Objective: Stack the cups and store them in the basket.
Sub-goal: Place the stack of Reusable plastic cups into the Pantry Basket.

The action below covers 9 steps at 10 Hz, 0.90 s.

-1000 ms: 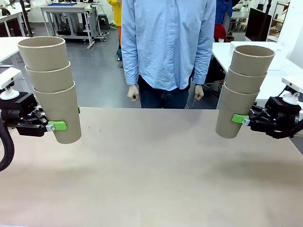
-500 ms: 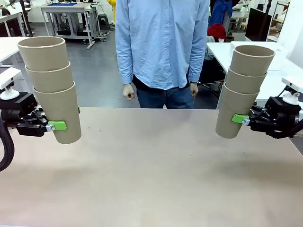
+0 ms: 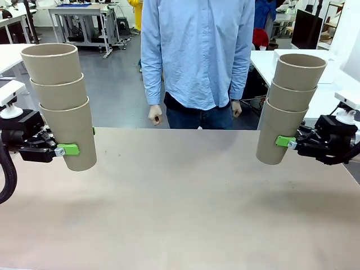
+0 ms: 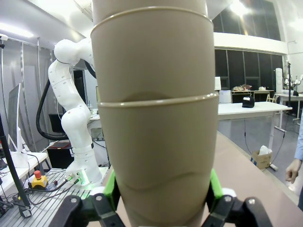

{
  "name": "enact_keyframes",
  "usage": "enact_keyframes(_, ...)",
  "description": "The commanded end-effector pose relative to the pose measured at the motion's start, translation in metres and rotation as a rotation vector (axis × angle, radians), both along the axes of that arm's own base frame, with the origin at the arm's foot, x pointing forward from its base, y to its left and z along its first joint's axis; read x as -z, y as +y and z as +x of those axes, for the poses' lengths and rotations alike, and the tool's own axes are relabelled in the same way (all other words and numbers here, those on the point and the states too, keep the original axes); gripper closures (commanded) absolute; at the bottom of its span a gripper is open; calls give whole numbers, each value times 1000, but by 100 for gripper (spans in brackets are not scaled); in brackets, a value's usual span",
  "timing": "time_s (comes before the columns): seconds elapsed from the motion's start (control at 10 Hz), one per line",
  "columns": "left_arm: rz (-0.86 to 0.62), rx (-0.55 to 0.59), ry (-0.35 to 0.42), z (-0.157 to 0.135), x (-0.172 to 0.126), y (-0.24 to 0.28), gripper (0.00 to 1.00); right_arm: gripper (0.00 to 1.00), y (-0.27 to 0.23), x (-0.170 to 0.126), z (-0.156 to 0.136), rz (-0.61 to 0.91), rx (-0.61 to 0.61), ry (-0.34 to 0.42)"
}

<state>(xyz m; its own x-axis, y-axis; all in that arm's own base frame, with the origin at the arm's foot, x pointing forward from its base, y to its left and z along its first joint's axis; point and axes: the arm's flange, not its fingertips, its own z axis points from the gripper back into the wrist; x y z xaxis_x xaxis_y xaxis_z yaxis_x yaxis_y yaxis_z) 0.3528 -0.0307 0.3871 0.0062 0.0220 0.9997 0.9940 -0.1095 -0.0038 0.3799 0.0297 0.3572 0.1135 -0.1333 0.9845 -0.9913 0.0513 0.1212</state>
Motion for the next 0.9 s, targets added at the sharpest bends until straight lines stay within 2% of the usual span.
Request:
enact_keyframes(0.0, -9, 0, 0, 0, -3, 0, 17, 13, 0, -4, 1, 9, 7, -10)
enact_keyframes(0.8, -9, 0, 0, 0, -3, 0, 17, 13, 0, -4, 1, 9, 7, -10)
